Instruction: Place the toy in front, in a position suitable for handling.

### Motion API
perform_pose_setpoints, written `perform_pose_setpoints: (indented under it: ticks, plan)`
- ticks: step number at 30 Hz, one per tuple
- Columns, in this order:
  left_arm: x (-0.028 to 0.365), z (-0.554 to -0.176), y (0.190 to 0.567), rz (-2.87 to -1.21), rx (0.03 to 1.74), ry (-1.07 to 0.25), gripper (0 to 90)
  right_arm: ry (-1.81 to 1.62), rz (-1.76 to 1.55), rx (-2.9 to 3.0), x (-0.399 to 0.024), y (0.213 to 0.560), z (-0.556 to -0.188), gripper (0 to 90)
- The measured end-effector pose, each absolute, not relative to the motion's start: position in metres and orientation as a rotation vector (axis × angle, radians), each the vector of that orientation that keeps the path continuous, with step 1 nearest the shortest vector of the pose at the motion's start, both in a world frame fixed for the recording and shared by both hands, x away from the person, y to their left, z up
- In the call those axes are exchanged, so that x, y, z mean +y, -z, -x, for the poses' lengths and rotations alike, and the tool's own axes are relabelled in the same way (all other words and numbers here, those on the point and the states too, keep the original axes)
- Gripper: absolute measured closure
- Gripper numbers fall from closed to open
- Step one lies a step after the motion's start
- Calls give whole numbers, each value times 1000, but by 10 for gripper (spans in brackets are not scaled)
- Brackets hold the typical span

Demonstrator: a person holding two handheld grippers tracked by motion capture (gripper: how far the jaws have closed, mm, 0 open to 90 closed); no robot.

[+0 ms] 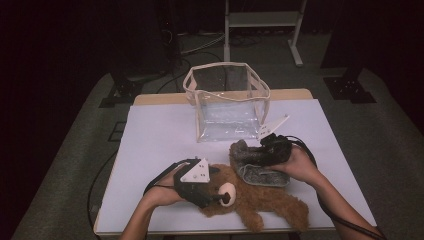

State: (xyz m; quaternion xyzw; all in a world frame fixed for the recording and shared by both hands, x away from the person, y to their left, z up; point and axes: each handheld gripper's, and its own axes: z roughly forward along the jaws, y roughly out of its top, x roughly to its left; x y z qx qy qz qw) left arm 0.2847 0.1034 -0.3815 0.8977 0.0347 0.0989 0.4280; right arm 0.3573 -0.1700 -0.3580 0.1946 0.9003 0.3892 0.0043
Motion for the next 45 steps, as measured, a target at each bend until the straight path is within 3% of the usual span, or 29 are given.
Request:
perform_pose_setpoints:
  ticks: [18,34,45]
  plan:
    - [103,-287,382,-2231,101,-247,245,-1251,-836,2683,-261,360,-339,751]
    - [103,-298,382,-2210,150,-212,245,-1259,-560,2743,-217,340,-308,748]
    - [107,-288,378,-2262,116,-287,245,-1272,-731,2656,-257,361,-314,745]
